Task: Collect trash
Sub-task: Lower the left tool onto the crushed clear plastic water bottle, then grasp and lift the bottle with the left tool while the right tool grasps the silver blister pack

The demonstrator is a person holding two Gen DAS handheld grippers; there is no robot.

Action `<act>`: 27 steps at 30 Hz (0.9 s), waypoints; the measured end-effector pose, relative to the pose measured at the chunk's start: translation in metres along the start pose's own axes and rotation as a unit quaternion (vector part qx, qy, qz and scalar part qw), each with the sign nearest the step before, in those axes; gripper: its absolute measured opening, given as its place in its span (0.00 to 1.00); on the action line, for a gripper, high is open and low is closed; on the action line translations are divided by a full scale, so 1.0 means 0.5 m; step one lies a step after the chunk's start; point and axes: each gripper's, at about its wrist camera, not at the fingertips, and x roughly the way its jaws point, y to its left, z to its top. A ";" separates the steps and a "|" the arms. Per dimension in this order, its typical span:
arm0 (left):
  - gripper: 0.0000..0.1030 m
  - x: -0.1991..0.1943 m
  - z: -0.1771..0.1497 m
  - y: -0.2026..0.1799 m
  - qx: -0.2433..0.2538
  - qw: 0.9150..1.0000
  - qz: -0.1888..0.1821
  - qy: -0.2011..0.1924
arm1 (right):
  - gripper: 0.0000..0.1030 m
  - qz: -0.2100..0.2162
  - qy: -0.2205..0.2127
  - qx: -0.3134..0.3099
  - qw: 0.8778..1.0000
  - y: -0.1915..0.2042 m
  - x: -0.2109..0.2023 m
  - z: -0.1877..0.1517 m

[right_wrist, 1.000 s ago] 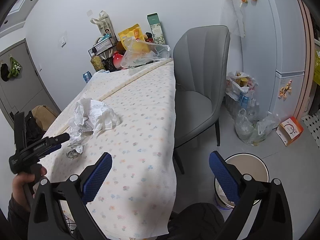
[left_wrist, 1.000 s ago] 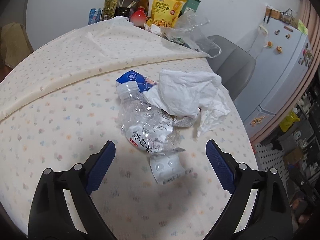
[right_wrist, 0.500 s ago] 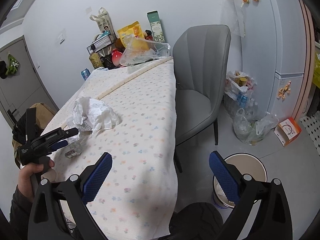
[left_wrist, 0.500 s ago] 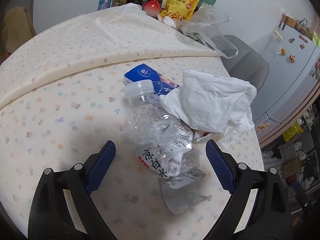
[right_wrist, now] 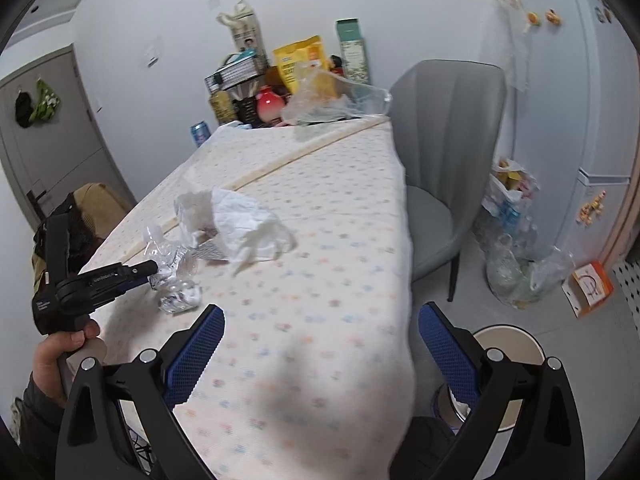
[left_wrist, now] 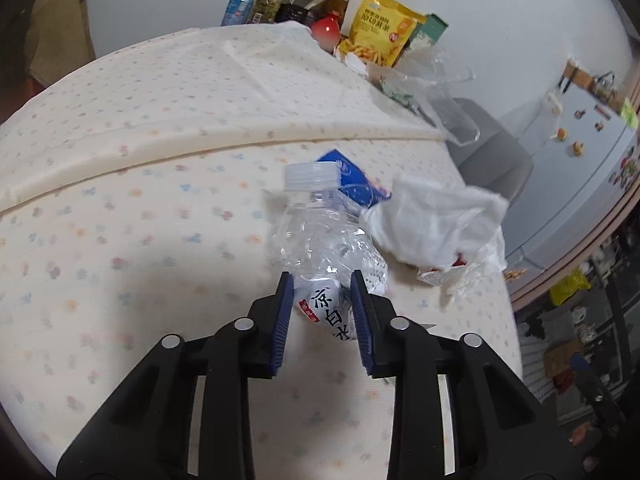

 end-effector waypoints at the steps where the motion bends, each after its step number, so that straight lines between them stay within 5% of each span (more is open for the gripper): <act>1: 0.28 -0.011 0.001 0.008 -0.001 1.000 0.004 -0.004 | 0.92 0.002 0.001 -0.002 1.000 0.006 0.003 0.002; 12: 0.26 -0.091 0.004 0.080 -0.022 0.999 0.003 -0.038 | 0.91 0.053 0.034 -0.051 0.997 0.136 0.088 0.019; 13: 0.02 -0.097 0.004 0.085 -0.023 0.999 0.005 -0.038 | 0.91 0.057 0.041 -0.056 0.996 0.148 0.099 0.017; 20: 0.03 -0.100 -0.001 0.137 -0.054 0.998 0.013 -0.023 | 0.89 0.081 0.085 -0.094 0.989 0.242 0.175 -0.004; 22: 0.13 -0.096 -0.005 0.147 -0.063 0.998 0.008 -0.015 | 0.88 0.083 0.089 -0.103 0.987 0.265 0.189 -0.009; 25: 0.52 -0.104 -0.006 0.148 -0.062 0.998 0.006 -0.024 | 0.83 0.080 0.095 -0.116 0.986 0.289 0.210 -0.013; 27: 0.57 -0.108 -0.003 0.148 -0.059 0.998 0.006 -0.030 | 0.72 0.075 0.104 -0.121 0.984 0.296 0.228 -0.013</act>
